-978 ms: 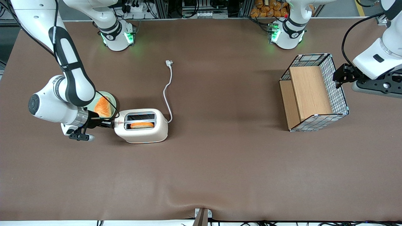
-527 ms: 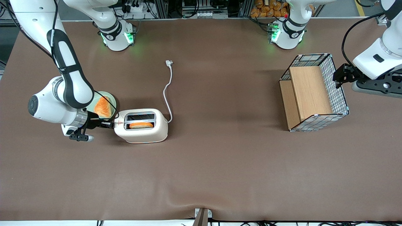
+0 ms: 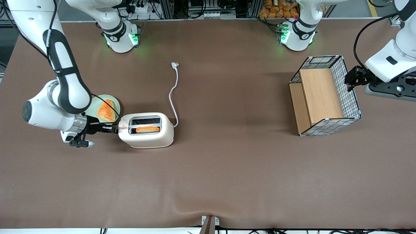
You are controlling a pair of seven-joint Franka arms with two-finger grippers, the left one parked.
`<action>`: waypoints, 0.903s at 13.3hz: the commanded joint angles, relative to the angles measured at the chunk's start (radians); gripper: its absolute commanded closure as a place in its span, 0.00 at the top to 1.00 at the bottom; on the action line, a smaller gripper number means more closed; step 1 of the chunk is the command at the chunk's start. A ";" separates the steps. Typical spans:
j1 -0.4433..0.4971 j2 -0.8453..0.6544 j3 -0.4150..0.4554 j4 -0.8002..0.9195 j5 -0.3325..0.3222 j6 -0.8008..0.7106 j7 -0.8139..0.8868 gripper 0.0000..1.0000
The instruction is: Press toaster button with right arm
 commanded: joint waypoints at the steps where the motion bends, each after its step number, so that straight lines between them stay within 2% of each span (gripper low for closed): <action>1: -0.010 -0.035 -0.010 0.134 -0.151 -0.163 0.087 0.00; 2: -0.010 -0.042 -0.015 0.219 -0.231 -0.259 0.144 0.10; 3: -0.008 -0.047 -0.013 0.327 -0.300 -0.379 0.191 0.33; 4: -0.008 -0.047 -0.013 0.421 -0.342 -0.473 0.202 0.60; 6: -0.008 -0.061 -0.015 0.530 -0.385 -0.580 0.202 0.99; 9: 0.001 -0.174 -0.010 0.539 -0.479 -0.593 0.202 1.00; 12: 0.002 -0.289 -0.007 0.523 -0.539 -0.631 0.208 1.00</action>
